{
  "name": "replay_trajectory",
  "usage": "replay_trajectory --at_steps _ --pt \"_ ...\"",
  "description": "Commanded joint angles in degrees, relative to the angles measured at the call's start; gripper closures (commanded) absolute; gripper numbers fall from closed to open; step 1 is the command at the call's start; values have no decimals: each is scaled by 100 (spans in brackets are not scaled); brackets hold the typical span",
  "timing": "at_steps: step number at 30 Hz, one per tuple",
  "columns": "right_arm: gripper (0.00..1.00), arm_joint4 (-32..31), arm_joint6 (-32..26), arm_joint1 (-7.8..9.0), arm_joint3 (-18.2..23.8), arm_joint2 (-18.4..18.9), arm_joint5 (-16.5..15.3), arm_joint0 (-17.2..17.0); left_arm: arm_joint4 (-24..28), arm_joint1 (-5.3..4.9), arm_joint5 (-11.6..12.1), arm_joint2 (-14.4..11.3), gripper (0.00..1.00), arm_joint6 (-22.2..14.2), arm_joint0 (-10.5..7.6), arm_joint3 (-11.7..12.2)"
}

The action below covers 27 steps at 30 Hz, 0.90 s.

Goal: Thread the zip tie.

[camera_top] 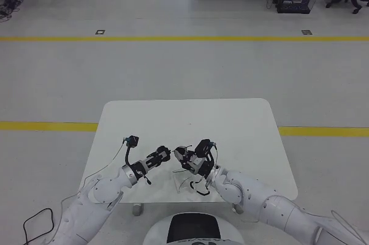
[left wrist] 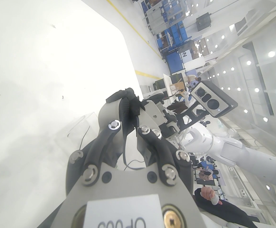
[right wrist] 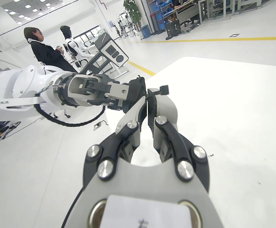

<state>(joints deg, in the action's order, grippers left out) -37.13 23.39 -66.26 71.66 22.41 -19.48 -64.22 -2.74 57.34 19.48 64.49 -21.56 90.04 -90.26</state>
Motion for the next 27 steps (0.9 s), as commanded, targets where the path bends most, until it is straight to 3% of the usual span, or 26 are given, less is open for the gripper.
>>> replay_trajectory --at_steps 1,27 --pt "100 -4 -3 1 1 9 0 -8 0 0 0 0 100 0 0 0" --pt "100 32 -1 -36 -68 -8 0 5 0 0 0 0 100 0 0 0"
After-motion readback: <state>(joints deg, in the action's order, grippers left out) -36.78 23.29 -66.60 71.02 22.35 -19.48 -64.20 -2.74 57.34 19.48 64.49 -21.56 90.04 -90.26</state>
